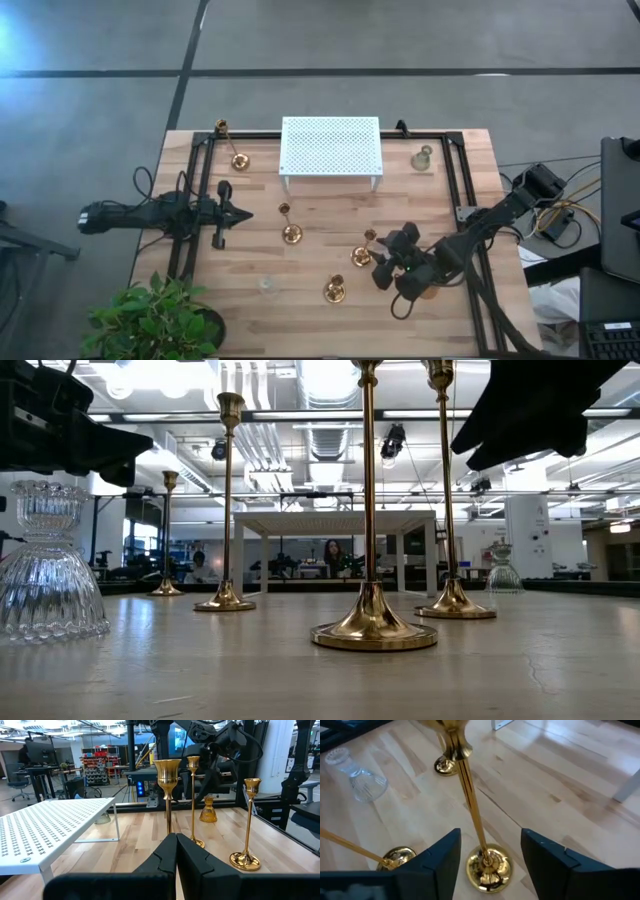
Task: Pick & Place candle stick holders
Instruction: Put the gold candle holder on the shelf
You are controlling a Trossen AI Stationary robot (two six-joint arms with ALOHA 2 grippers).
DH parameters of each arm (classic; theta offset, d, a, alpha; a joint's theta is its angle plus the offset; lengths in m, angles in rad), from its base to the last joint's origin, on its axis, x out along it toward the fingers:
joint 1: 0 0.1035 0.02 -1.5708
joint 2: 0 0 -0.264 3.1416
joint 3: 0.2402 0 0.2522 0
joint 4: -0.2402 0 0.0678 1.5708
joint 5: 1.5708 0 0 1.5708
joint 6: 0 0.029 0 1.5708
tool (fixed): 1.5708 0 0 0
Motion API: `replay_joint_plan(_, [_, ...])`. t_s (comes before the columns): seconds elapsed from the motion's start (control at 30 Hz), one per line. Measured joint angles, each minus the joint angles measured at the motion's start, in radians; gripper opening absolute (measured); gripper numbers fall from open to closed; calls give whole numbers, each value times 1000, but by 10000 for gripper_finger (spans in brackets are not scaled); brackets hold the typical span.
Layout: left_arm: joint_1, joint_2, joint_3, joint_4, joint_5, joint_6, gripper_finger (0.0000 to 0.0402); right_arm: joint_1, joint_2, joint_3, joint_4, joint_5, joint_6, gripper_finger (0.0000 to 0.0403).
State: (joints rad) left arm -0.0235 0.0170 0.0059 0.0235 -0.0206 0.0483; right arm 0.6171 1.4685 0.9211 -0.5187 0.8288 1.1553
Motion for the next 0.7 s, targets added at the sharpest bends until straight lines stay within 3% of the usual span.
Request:
replay_joint_plan(0.4, [0, 0, 0, 0, 0, 0, 14, -63, 0, 1, 84, 0, -103, 175])
replay_joint_plan(0.7, [0, 0, 0, 0, 1, 0, 14, -73, 1, 1, 118, 0, -157, 96])
